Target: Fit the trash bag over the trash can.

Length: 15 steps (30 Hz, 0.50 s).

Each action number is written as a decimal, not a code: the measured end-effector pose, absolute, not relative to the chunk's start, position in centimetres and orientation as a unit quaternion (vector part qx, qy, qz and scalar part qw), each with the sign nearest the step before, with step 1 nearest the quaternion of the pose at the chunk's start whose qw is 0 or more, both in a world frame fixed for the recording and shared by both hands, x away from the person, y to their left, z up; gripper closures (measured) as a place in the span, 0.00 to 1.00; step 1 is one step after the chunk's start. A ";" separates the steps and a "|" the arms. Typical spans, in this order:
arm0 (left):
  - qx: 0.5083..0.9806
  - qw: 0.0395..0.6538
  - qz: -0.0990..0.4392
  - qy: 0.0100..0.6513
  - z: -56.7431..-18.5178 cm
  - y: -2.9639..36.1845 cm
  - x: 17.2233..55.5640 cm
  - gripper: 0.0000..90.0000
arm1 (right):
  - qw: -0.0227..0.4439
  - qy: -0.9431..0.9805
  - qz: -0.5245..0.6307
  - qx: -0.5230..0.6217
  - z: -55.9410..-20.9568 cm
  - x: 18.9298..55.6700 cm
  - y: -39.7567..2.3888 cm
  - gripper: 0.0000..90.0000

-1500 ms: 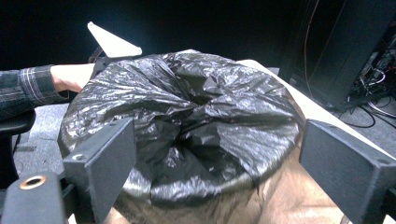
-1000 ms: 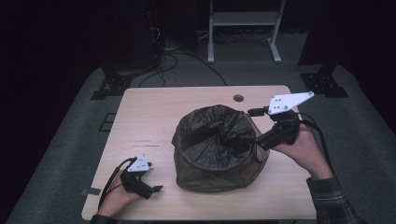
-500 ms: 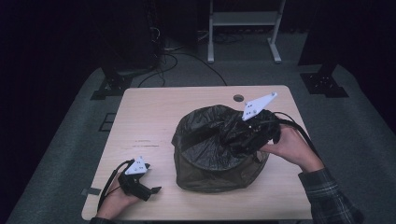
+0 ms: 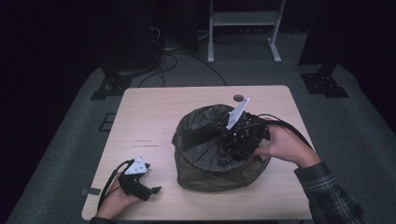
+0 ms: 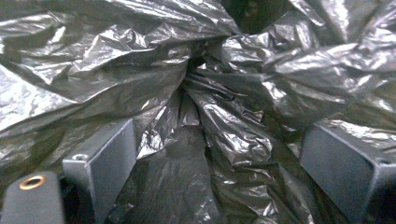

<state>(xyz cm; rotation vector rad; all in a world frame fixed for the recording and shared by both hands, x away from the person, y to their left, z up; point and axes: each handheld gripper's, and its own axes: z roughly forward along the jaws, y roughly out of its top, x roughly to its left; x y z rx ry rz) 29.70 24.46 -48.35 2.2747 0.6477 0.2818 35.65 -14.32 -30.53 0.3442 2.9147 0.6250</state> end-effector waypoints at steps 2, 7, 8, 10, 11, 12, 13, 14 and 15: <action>0.887 0.371 0.110 0.253 -48.3 24.5 29.7 0.00 | 0.064 0.972 0.197 0.113 -30.6 35.7 -14.0 0.11; 0.887 0.371 0.110 0.252 -48.3 24.5 29.7 0.00 | 0.056 0.977 0.174 0.114 -30.8 35.7 -13.6 0.11; 0.887 0.371 0.110 0.253 -48.3 24.5 29.7 0.00 | 0.055 0.977 0.174 0.114 -30.8 35.7 -13.6 0.11; 0.887 0.371 0.110 0.253 -48.3 24.5 29.7 0.00 | 0.059 0.976 0.177 0.114 -30.7 35.7 -13.6 0.11; 0.887 0.371 0.110 0.253 -48.3 24.5 29.7 0.00 | 0.059 0.975 0.179 0.114 -30.5 35.7 -13.7 0.11; 0.887 0.371 0.110 0.253 -48.3 24.5 29.7 0.00 | 0.059 0.975 0.183 0.114 -30.3 35.6 -13.8 0.11; 0.887 0.371 0.110 0.253 -48.3 24.5 29.7 0.00 | 0.061 0.973 0.189 0.117 -30.0 35.6 -13.9 0.11; 0.887 0.371 0.110 0.253 -48.3 24.5 29.7 0.00 | 0.064 0.972 0.193 0.117 -29.6 35.6 -14.0 0.11; 0.887 0.371 0.110 0.253 -48.3 24.5 29.7 0.00 | 0.065 0.971 0.197 0.118 -29.3 35.6 -14.0 0.11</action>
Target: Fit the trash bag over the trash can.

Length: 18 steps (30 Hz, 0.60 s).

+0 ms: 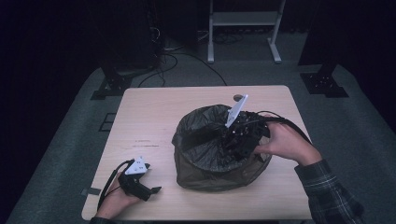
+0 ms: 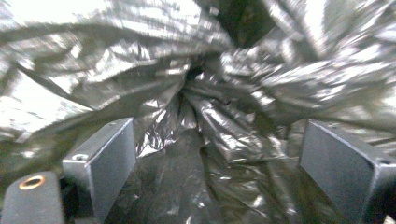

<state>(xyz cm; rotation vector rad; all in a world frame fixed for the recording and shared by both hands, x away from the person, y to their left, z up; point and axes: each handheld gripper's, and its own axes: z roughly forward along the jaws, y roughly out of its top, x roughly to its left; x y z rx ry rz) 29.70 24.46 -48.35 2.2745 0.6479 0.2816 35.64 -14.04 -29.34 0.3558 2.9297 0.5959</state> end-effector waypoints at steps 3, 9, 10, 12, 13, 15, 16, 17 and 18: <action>0.887 0.371 0.110 0.253 -48.3 24.5 29.7 0.00 | 0.072 0.965 0.222 0.117 -27.9 35.7 -14.0 0.11; 0.887 0.371 0.110 0.253 -48.3 24.5 29.7 0.00 | 0.074 0.961 0.242 0.111 -27.0 36.0 -12.8 0.11; 0.887 0.371 0.110 0.253 -48.3 24.5 29.7 0.00 | 0.074 0.961 0.243 0.109 -27.0 36.1 -12.6 0.11; 0.887 0.371 0.110 0.253 -48.3 24.5 29.7 0.00 | 0.070 0.960 0.248 0.108 -27.1 36.5 -11.9 0.11; 0.887 0.371 0.110 0.253 -48.3 24.5 29.7 0.00 | 0.068 0.961 0.243 0.108 -27.3 36.7 -11.6 0.11; 0.887 0.371 0.110 0.253 -48.3 24.5 29.7 0.00 | 0.067 0.963 0.238 0.110 -27.8 37.0 -11.2 0.11; 0.887 0.371 0.110 0.253 -48.3 24.5 29.7 0.00 | 0.065 0.963 0.238 0.110 -27.9 37.2 -11.0 0.11; 0.887 0.371 0.110 0.253 -48.3 24.5 29.7 0.00 | 0.063 0.963 0.236 0.111 -28.2 37.3 -10.8 0.11; 0.887 0.371 0.110 0.253 -48.3 24.5 29.7 0.00 | 0.063 0.964 0.232 0.110 -28.5 37.5 -10.6 0.11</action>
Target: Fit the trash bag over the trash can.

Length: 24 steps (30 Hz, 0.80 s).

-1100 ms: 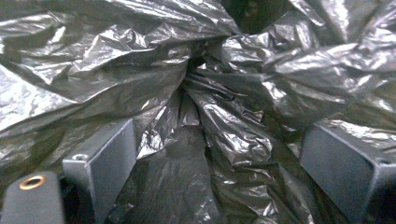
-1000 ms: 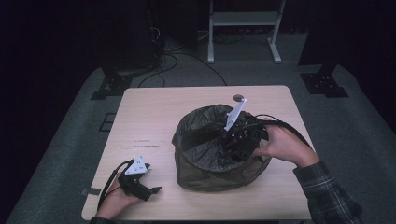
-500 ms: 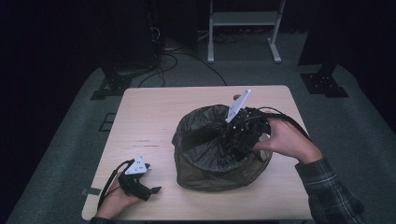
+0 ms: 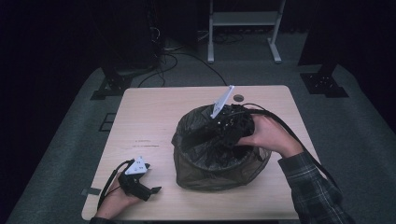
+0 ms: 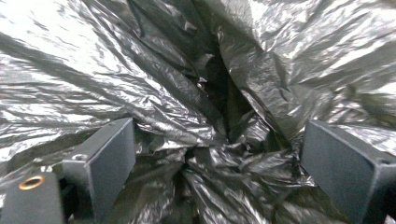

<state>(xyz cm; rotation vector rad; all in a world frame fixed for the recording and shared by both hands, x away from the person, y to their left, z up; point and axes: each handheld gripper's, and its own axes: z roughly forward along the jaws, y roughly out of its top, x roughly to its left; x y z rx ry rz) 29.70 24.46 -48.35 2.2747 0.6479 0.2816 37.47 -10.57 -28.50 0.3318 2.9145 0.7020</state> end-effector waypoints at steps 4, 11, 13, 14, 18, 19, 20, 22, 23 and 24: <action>0.887 0.371 0.110 0.253 -48.3 24.5 29.7 0.00 | 0.053 0.968 0.217 0.111 -29.6 37.8 -9.7 0.11; 0.887 0.371 0.110 0.253 -48.3 24.5 29.7 0.00 | 0.047 0.974 0.192 0.111 -30.7 38.1 -9.1 0.11; 0.887 0.371 0.110 0.253 -48.3 24.5 29.7 0.00 | 0.047 0.975 0.188 0.110 -30.8 38.1 -9.1 0.11; 0.887 0.371 0.110 0.253 -48.3 24.5 29.7 0.00 | 0.046 0.975 0.187 0.113 -30.8 38.1 -9.1 0.11; 0.887 0.371 0.110 0.252 -48.3 24.5 29.7 0.00 | 0.048 0.972 0.200 0.110 -30.4 37.9 -9.2 0.11; 0.887 0.371 0.110 0.252 -48.3 24.5 29.7 0.00 | 0.049 0.972 0.203 0.109 -30.1 37.9 -9.2 0.11; 0.887 0.371 0.110 0.252 -48.3 24.4 29.7 0.00 | 0.051 0.971 0.205 0.109 -29.9 37.9 -9.2 0.11; 0.887 0.371 0.110 0.252 -48.3 24.4 29.7 0.00 | 0.054 0.969 0.215 0.110 -29.1 37.9 -8.9 0.11; 0.887 0.371 0.110 0.252 -48.3 24.4 29.7 0.00 | 0.054 0.969 0.215 0.110 -29.1 37.9 -8.9 0.11; 0.887 0.371 0.110 0.252 -48.3 24.4 29.7 0.00 | 0.055 0.966 0.227 0.110 -28.6 38.0 -8.6 0.11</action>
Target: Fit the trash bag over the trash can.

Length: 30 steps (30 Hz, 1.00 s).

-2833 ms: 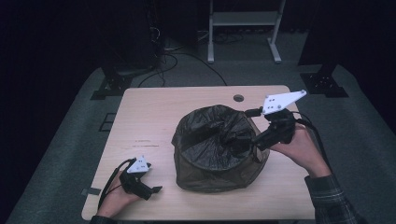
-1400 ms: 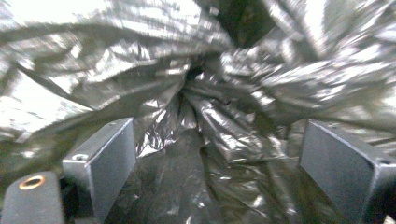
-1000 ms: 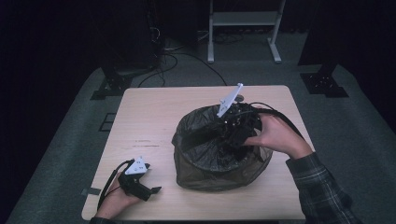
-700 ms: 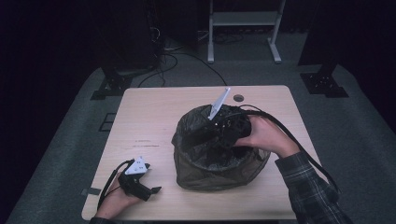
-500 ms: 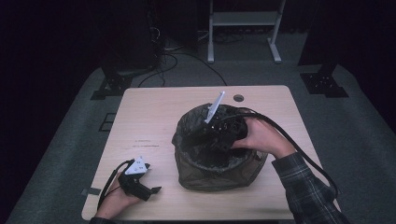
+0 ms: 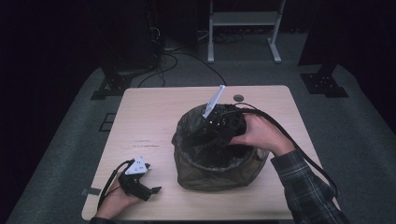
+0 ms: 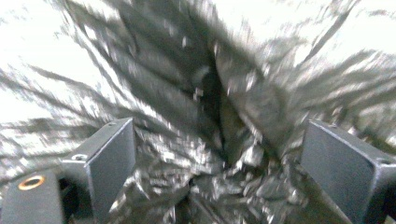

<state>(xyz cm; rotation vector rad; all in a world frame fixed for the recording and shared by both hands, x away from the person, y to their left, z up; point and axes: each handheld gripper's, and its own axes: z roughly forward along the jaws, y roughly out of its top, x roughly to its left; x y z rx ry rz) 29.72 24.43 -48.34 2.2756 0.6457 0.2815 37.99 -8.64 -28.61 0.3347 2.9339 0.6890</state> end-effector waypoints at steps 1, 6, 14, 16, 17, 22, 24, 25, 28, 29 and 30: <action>0.887 0.371 0.110 0.252 -48.3 24.4 29.7 0.00 | 0.055 0.966 0.227 0.110 -28.6 38.0 -8.6 0.11; 0.888 0.370 0.110 0.251 -48.3 24.4 29.7 0.00 | 0.058 0.962 0.246 0.104 -27.9 38.2 -7.3 0.11; 0.888 0.370 0.110 0.251 -48.3 24.4 29.7 0.00 | 0.060 0.958 0.262 0.099 -28.5 39.3 -5.1 0.11; 0.888 0.370 0.109 0.251 -48.3 24.4 29.7 0.00 | 0.056 0.957 0.266 0.100 -28.6 39.4 -4.7 0.11; 0.888 0.370 0.110 0.250 -48.3 24.4 29.7 0.00 | 0.055 0.957 0.265 0.101 -28.6 39.4 -4.5 0.11; 0.888 0.371 0.110 0.250 -48.3 24.4 29.7 0.00 | 0.045 0.960 0.256 0.100 -29.8 39.6 -3.2 0.11; 0.887 0.371 0.110 0.250 -48.3 24.4 29.7 0.00 | 0.043 0.961 0.255 0.100 -30.0 39.6 -3.1 0.11; 0.888 0.371 0.110 0.250 -48.3 24.4 29.7 0.00 | 0.041 0.962 0.251 0.100 -30.2 39.6 -3.0 0.11; 0.888 0.371 0.110 0.249 -48.3 24.4 29.8 0.00 | 0.037 0.962 0.251 0.099 -30.7 39.5 -2.6 0.11; 0.888 0.371 0.110 0.249 -48.3 24.3 29.7 0.00 | 0.035 0.963 0.250 0.096 -30.9 39.5 -2.4 0.11; 0.888 0.371 0.110 0.249 -48.4 24.3 29.7 0.00 | 0.035 0.963 0.250 0.096 -30.9 39.5 -2.4 0.11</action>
